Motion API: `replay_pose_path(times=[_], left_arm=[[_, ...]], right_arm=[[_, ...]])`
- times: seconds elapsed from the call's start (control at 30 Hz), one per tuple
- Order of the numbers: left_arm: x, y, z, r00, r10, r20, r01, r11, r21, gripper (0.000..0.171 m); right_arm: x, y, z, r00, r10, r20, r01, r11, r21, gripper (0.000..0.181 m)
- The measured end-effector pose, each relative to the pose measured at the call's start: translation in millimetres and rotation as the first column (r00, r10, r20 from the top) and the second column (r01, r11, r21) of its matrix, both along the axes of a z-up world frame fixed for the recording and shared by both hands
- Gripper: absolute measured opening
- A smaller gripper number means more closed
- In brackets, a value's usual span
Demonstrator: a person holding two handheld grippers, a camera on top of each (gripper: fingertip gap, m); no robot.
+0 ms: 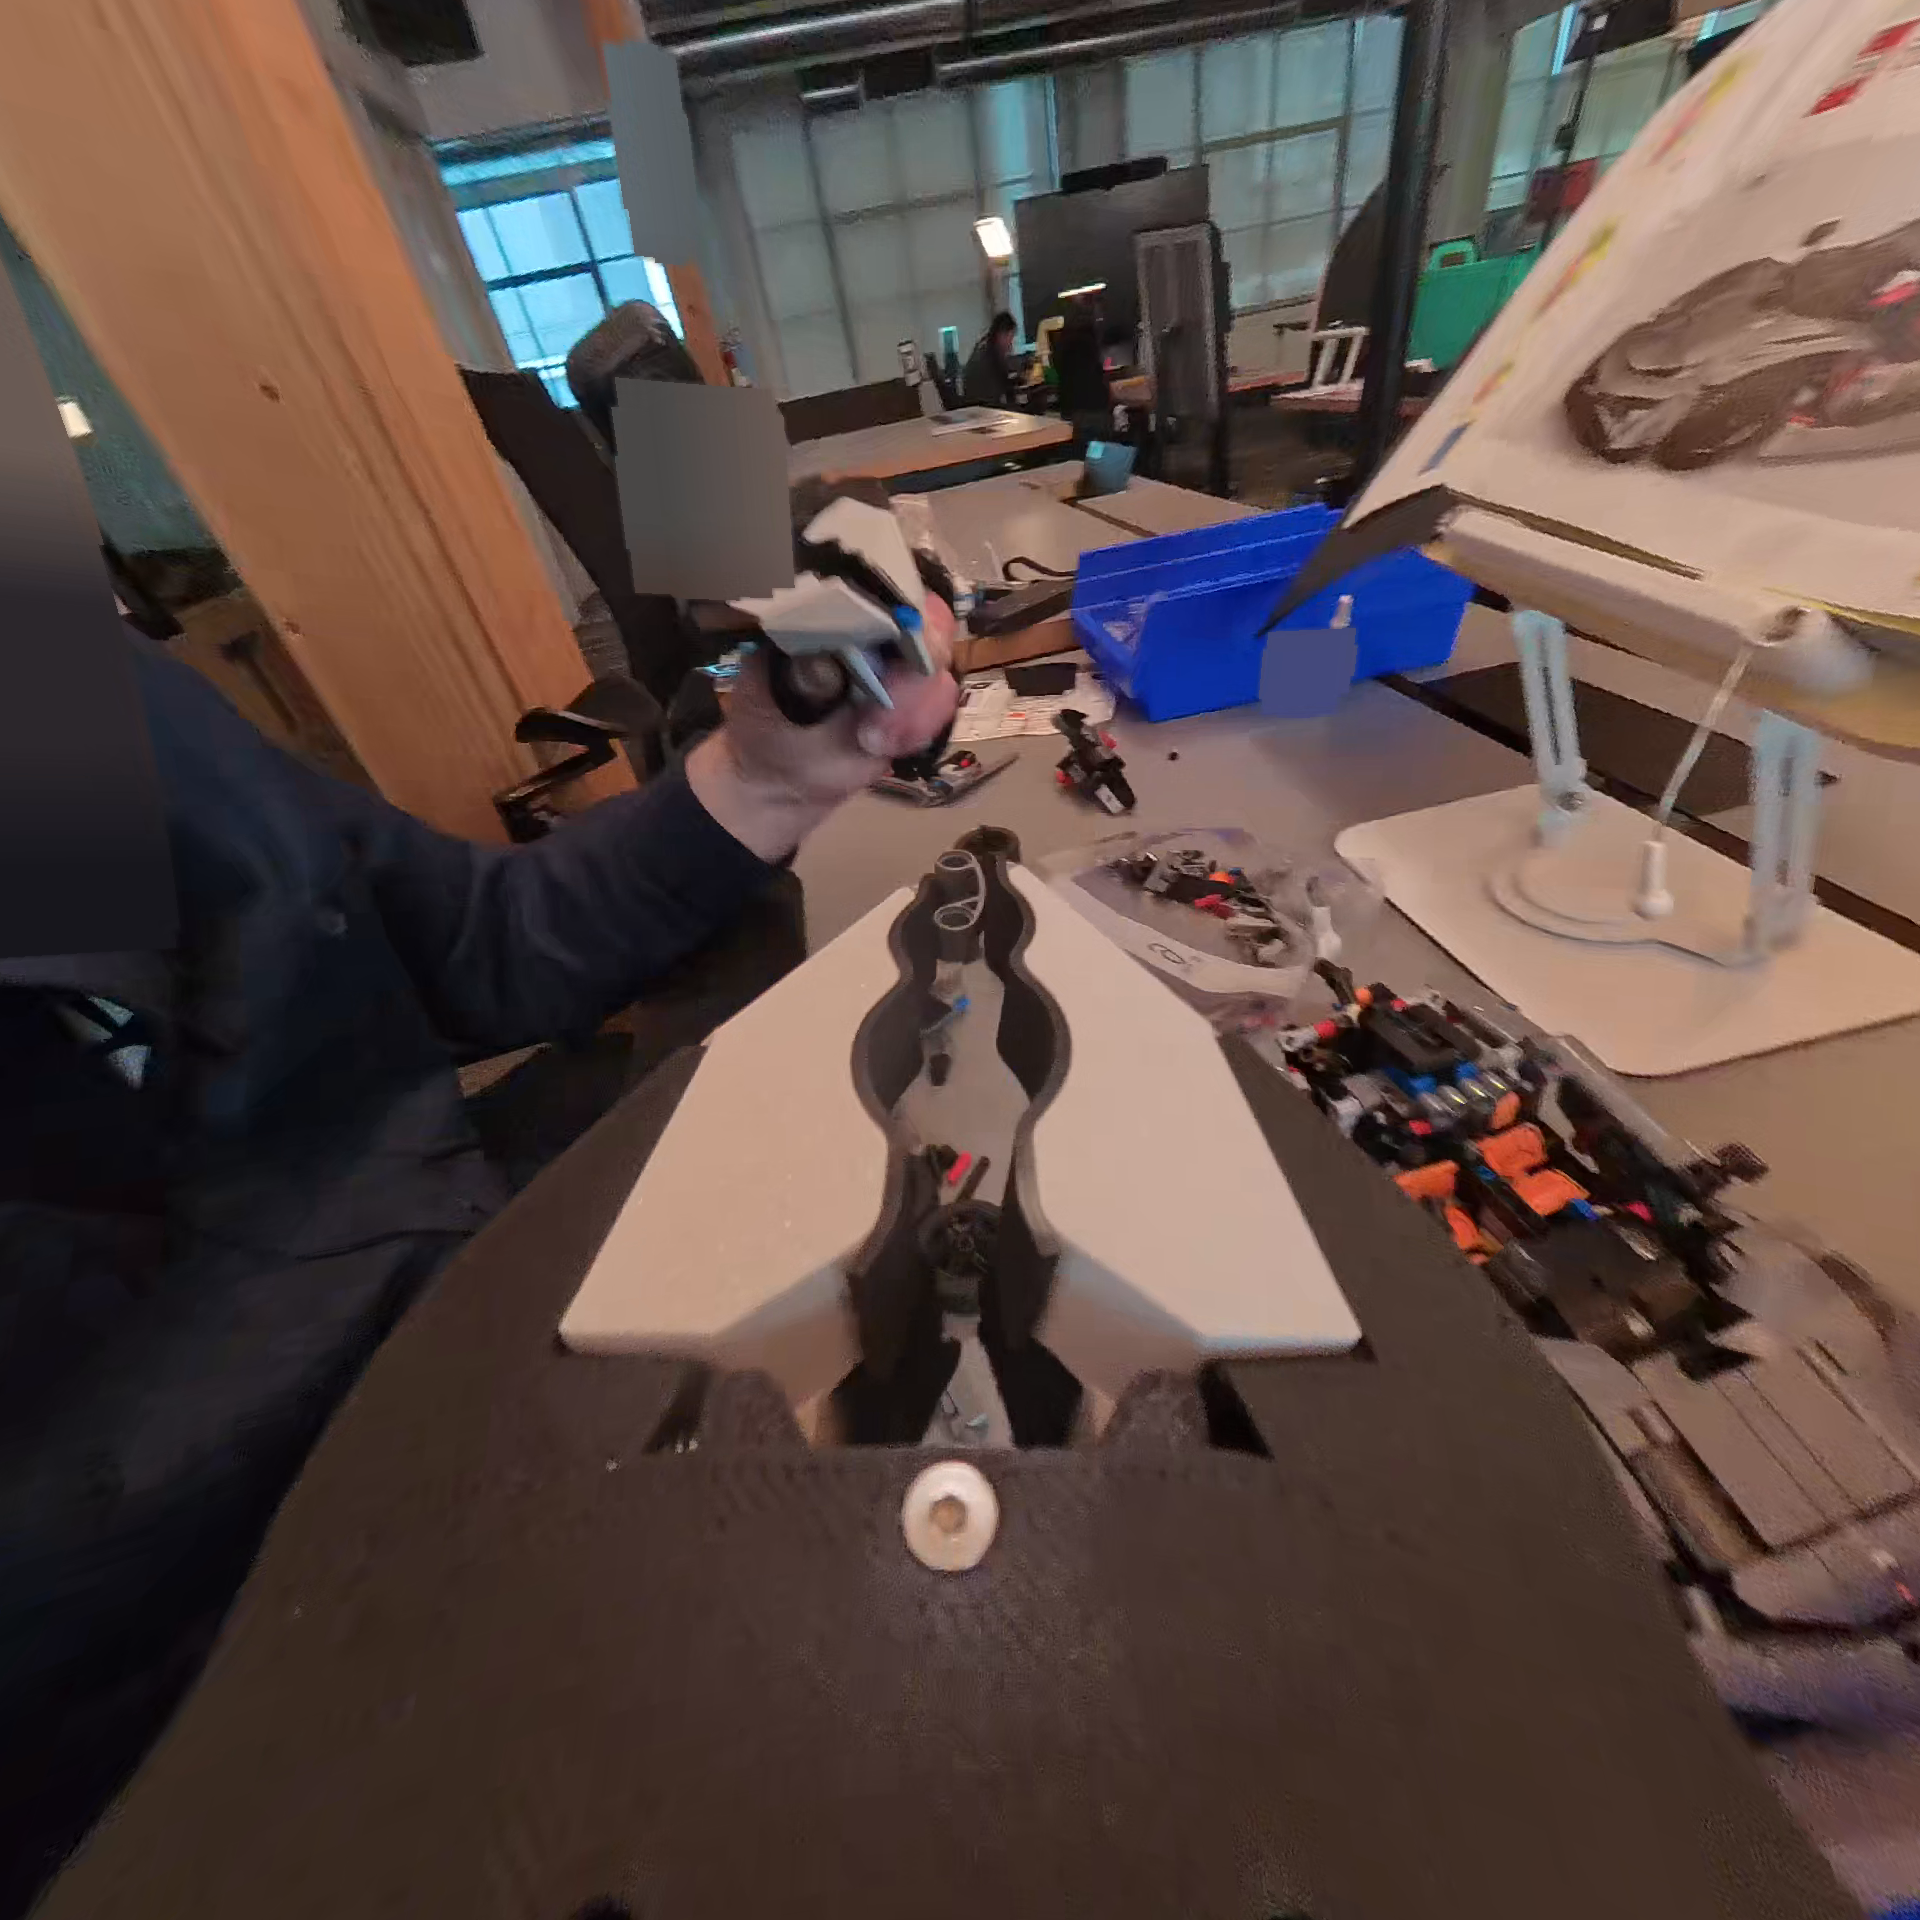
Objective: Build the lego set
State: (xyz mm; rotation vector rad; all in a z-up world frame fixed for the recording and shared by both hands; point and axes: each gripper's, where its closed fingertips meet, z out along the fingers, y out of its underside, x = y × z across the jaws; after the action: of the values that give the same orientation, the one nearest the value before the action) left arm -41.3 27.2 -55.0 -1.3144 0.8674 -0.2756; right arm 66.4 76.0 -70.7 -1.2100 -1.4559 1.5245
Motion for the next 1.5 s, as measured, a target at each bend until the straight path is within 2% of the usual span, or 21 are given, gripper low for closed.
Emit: replay_pose_path(times=[0.03,0.1,0.2,0.3,0.37,0.43,0.47,0.53,0.67,0.8,0.87,0.97,1.03,1.1,1.13,1.27,1.4,1.5], left_arm=[[12.5,2.5,-5.3,0.999,-0.029,-0.014,0.028,0.999,-0.022,0.0],[17.4,11.3,-4.2,1.0,-0.005,-0.026,0.004,1.0,-0.021,0.0],[-9.5,22.9,-1.6,0.994,0.105,0.016,-0.104,0.994,-0.021,0.002],[-35.9,25.9,7.9,0.974,0.141,0.175,-0.133,0.99,-0.056,0.001],[-46.6,29.0,6.1,0.969,0.185,0.164,-0.178,0.982,-0.055,0.001],[-48.3,29.2,5.4,0.967,0.195,0.164,-0.188,0.981,-0.056,0.001],[-47.0,29.0,4.6,0.968,0.19,0.165,-0.182,0.981,-0.061,0.001],[-48.7,32.0,-2.1,0.969,0.216,0.121,-0.209,0.976,-0.066,0.002],[-53.3,33.2,-7.1,0.969,0.213,0.129,-0.201,0.975,-0.097,0.001],[-40.6,32.2,-10.3,0.979,0.166,0.119,-0.152,0.981,-0.118,0.001],[-31.3,31.4,-14.0,0.981,0.093,0.17,-0.062,0.982,-0.178,0.001],[-21.2,29.9,-14.5,0.971,0.021,0.236,0.032,0.975,-0.219,0.0],[-17.9,31.7,-15.1,0.975,0.031,0.219,0.015,0.978,-0.209,0.001],[-11.1,31.7,-17.3,0.979,0.016,0.204,0.029,0.976,-0.216,0.001],[-9.5,33.2,-19.4,0.979,0.017,0.202,0.03,0.973,-0.227,0.001],[-7.7,32.5,-19.5,0.974,-0.008,0.227,0.063,0.969,-0.237,0.001],[-6.6,30.3,-18.9,0.967,-0.035,0.251,0.1,0.964,-0.248,0.001],[-6.0,31.3,-22.7,0.971,-0.033,0.239,0.097,0.959,-0.265,0.002]], right_arm=[[-4.3,-2.0,-0.5,1.0,0.006,0.006,-0.006,1.0,-0.002,0.007],[-20.6,-2.0,-17.8,0.997,0.008,0.08,-0.009,1.0,0.011,0.008],[-56.3,-12.5,-55.7,0.971,-0.02,0.238,-0.006,0.994,0.107,0.008],[-94.5,-19.9,-97.9,0.909,-0.04,0.415,-0.033,0.985,0.167,0.009],[-120.4,-17.2,-112.9,0.881,-0.049,0.47,-0.024,0.989,0.149,0.008],[-145.5,-2.0,-120.8,0.873,-0.113,0.474,0.02,0.98,0.198,0.008],[-156.0,5.8,-122.6,0.872,-0.146,0.468,0.045,0.974,0.221,0.011],[-164.2,10.9,-126.4,0.853,-0.156,0.499,0.043,0.972,0.229,0.036],[-150.8,14.6,-109.6,0.872,-0.176,0.457,0.052,0.961,0.27,0.033],[-130.3,10.3,-63.8,0.943,-0.167,0.289,0.069,0.945,0.321,0.028],[-123.0,10.7,-35.4,0.963,-0.221,0.155,0.133,0.888,0.44,0.034],[-121.0,-1.3,-7.8,0.966,-0.26,-0.008,0.206,0.745,0.634,0.034],[-122.4,-10.5,-4.3,0.965,-0.26,-0.039,0.207,0.66,0.722,0.025],[-125.2,-13.3,-4.5,0.962,-0.268,-0.049,0.207,0.599,0.774,0.025],[-126.1,-14.5,-4.0,0.962,-0.264,-0.063,0.209,0.574,0.792,0.02],[-127.2,-11.0,-11.5,0.961,-0.273,-0.041,0.185,0.528,0.829,0.002],[-126.2,-13.4,-10.6,0.963,-0.266,-0.054,0.184,0.493,0.85,0.002],[-125.0,-11.2,-14.9,0.957,-0.289,-0.032,0.161,0.436,0.885,0.001]])
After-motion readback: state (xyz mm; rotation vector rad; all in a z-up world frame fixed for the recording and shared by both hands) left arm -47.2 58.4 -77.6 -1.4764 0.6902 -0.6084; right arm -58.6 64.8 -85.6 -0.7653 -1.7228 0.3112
